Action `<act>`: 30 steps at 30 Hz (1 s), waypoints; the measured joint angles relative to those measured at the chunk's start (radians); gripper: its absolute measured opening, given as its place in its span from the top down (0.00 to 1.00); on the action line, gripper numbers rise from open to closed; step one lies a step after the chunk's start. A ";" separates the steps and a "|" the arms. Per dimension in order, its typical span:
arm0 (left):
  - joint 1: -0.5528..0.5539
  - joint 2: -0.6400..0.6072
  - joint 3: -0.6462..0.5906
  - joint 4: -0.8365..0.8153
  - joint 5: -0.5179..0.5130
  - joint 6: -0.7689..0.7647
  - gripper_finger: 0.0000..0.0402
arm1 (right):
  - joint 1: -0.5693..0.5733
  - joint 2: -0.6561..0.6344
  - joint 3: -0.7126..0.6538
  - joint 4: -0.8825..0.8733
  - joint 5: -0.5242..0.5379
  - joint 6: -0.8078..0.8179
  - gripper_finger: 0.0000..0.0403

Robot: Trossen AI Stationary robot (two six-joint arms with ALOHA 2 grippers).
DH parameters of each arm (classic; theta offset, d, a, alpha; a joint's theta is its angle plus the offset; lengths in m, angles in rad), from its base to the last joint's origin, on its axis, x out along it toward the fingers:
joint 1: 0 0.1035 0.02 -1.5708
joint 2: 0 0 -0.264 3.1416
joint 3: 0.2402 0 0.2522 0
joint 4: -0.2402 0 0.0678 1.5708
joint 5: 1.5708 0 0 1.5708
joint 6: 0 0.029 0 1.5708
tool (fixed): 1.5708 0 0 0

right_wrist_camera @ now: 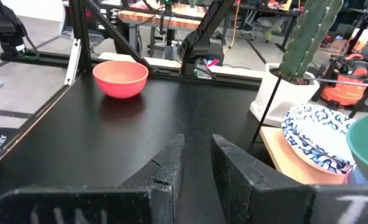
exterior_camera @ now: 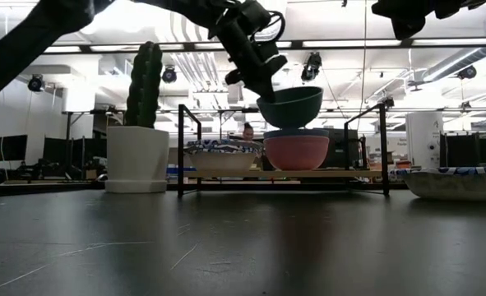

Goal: Place and stack bowls onto a shelf
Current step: Stack the green bowl on top of the blue bowl on the shelf

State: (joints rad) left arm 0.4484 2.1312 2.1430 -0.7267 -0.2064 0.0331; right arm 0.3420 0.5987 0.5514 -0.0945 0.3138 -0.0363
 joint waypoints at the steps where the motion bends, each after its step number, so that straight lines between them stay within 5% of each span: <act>1: 0.002 0.005 0.006 0.003 0.000 0.006 1.00 | 0.000 0.000 0.000 0.001 0.000 0.002 0.83; 10: 0.008 0.035 0.021 0.026 0.008 0.031 0.97 | 0.000 -0.001 0.000 0.021 0.000 0.024 0.83; 25: 0.008 0.032 0.038 0.025 0.008 0.066 0.71 | 0.000 0.001 0.000 0.078 0.002 0.092 0.83; 30: -0.010 0.015 0.111 -0.119 0.008 0.089 0.68 | 0.000 0.036 0.000 0.079 0.114 0.172 0.83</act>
State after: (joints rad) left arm 0.4379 2.1465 2.2540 -0.8460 -0.1983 0.1220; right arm 0.3420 0.6347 0.5514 -0.0154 0.4273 0.1359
